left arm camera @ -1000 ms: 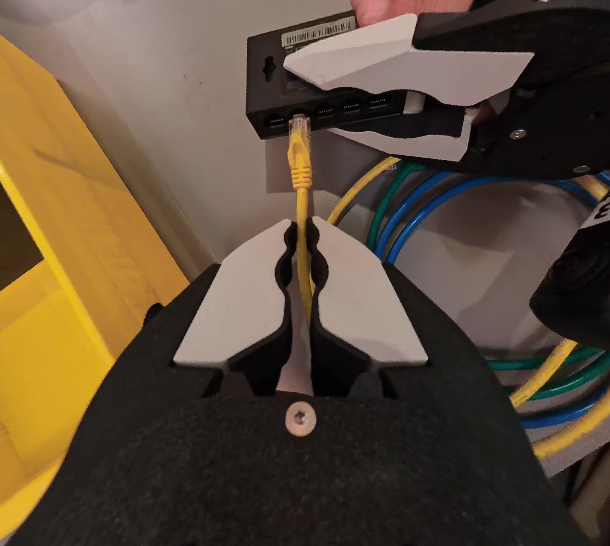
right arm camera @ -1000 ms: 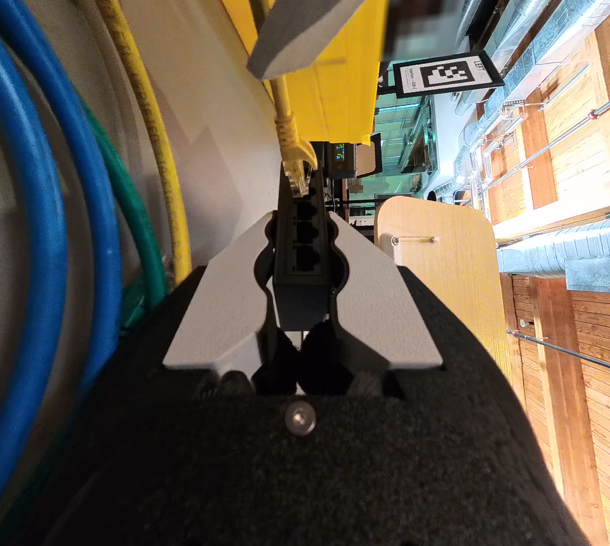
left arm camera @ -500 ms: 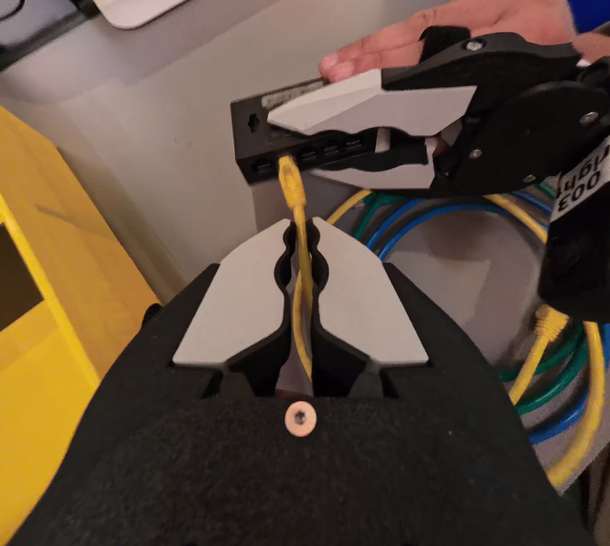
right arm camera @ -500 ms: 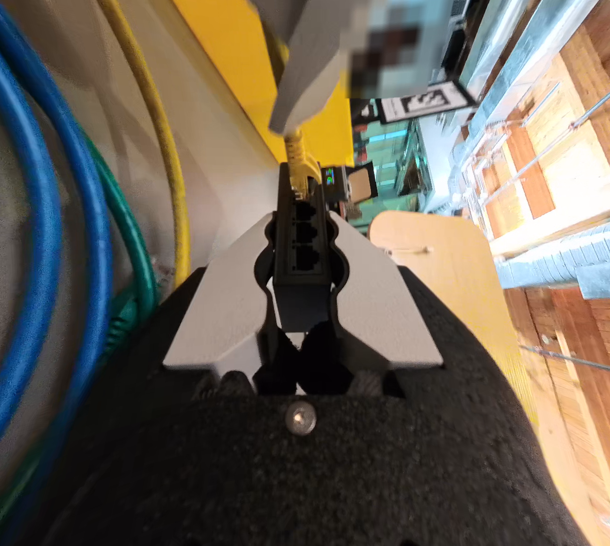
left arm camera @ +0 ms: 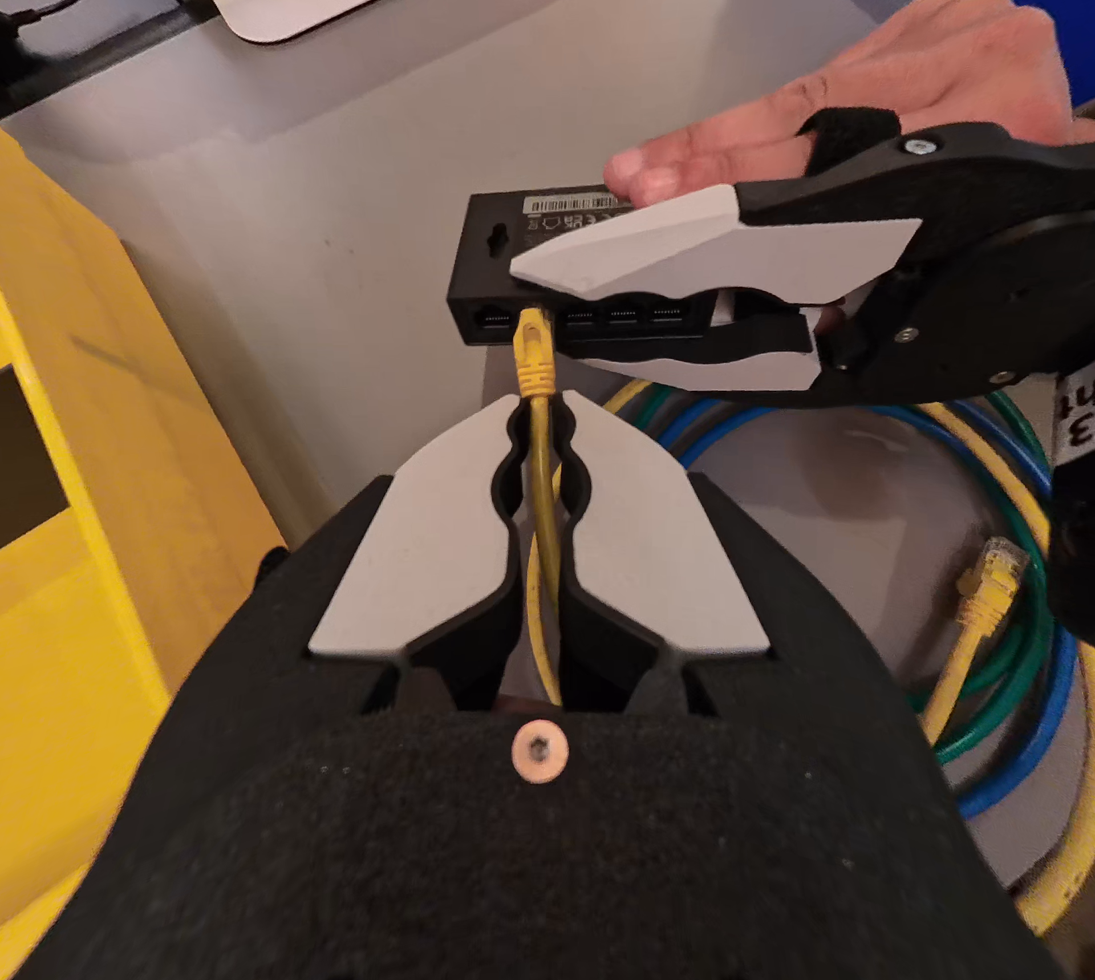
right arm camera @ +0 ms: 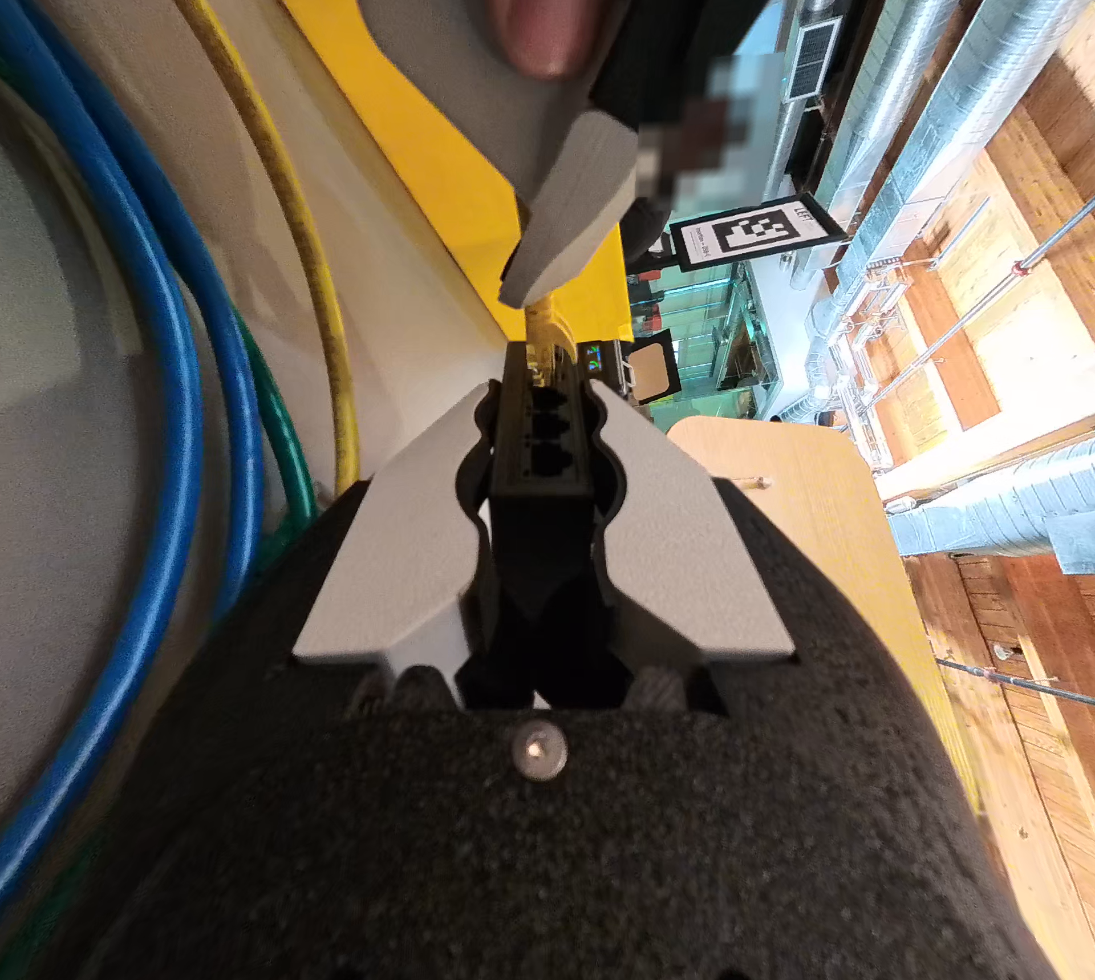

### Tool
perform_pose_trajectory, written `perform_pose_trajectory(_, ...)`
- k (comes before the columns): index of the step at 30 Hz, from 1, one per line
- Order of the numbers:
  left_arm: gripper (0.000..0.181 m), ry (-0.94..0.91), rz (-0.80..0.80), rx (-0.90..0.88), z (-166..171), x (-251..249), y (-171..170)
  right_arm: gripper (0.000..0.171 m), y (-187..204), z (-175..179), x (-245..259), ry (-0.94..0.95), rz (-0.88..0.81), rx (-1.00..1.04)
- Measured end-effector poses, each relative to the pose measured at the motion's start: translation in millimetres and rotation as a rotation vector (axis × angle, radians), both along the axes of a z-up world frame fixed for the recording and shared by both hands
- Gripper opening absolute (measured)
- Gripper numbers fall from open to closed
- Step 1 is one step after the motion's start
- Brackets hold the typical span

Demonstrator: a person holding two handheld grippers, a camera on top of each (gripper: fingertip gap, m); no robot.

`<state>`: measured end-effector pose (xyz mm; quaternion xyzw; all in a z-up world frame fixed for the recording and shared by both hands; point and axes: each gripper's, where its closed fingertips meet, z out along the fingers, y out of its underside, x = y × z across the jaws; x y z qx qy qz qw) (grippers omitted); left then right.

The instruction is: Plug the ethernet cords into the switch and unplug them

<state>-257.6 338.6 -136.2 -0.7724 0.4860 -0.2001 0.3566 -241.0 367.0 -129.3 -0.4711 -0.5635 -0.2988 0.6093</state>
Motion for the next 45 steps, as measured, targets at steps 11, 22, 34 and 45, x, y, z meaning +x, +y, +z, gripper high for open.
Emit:
perform_pose_trajectory(11,0.006,0.033,0.028,0.022,1,1,-4,0.026,13,-5,11,0.019,-0.132,-0.030)
perform_pose_trajectory(22,0.006,0.038,0.019,0.015,0,4,-8,0.026,13,-8,13,0.010,-0.111,-0.059)
perform_pose_trajectory(34,0.005,0.021,-0.004,-0.008,-9,13,-7,0.025,12,-22,17,-0.010,-0.075,-0.129)
perform_pose_trajectory(45,0.006,0.015,0.039,-0.032,-14,19,8,0.025,16,-24,22,0.006,-0.088,-0.152)
